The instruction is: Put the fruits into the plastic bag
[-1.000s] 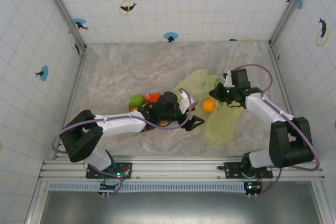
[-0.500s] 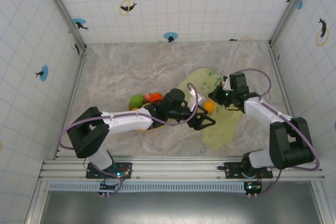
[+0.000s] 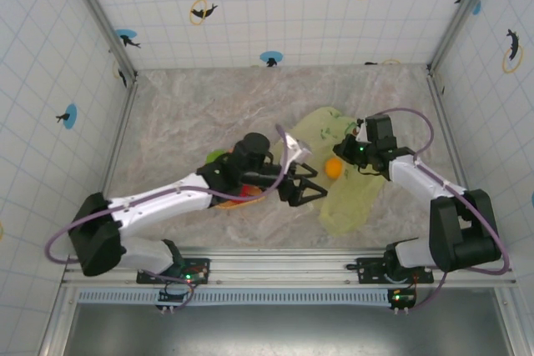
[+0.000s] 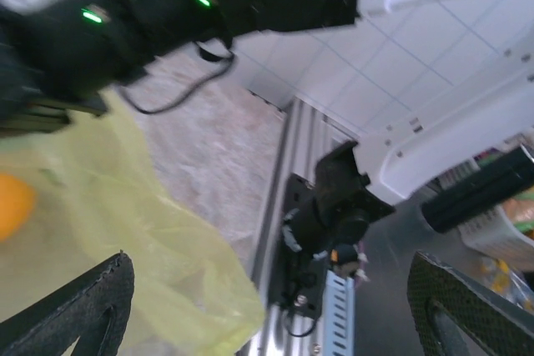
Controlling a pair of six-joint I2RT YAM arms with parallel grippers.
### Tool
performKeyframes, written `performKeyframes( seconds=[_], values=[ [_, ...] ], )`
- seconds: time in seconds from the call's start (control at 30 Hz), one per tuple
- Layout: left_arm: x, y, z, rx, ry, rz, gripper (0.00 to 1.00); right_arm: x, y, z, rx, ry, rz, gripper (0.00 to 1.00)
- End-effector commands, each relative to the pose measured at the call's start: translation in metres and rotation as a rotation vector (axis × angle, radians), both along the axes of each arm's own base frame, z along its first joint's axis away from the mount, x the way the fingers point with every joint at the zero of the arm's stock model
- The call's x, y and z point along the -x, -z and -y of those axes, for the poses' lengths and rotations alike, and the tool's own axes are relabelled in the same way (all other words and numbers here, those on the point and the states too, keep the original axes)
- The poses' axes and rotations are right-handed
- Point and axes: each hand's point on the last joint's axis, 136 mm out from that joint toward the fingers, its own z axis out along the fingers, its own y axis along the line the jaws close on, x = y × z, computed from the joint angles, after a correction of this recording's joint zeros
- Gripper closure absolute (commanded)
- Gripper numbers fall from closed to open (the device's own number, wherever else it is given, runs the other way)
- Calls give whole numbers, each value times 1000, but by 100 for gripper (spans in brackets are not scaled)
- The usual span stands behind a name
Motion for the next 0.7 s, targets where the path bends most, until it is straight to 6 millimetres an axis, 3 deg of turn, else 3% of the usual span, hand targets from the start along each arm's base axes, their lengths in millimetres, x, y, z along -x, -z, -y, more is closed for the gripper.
performKeyframes(
  seconds=[0.0, 0.17, 0.37, 0.47, 0.6, 0.67],
  values=[
    [-40, 21, -45, -133, -211, -5, 15, -2, -7, 3, 13, 3, 40, 100],
    [-103, 29, -126, -229, -599, -62, 16, -3, -10, 3, 17, -1, 46, 100],
    [-149, 59, -219, -407, -975, -125, 16, -2, -8, 5, 28, -3, 49, 100],
    [-158, 74, -236, -502, -1035, -121, 18, -1, -9, 4, 24, -11, 50, 100],
    [-168, 87, -223, -559, -962, -138, 23, -1, -9, 4, 27, -13, 53, 100],
    [-167, 104, -216, -604, -909, -161, 27, -1, -8, 4, 24, -17, 52, 100]
  ],
)
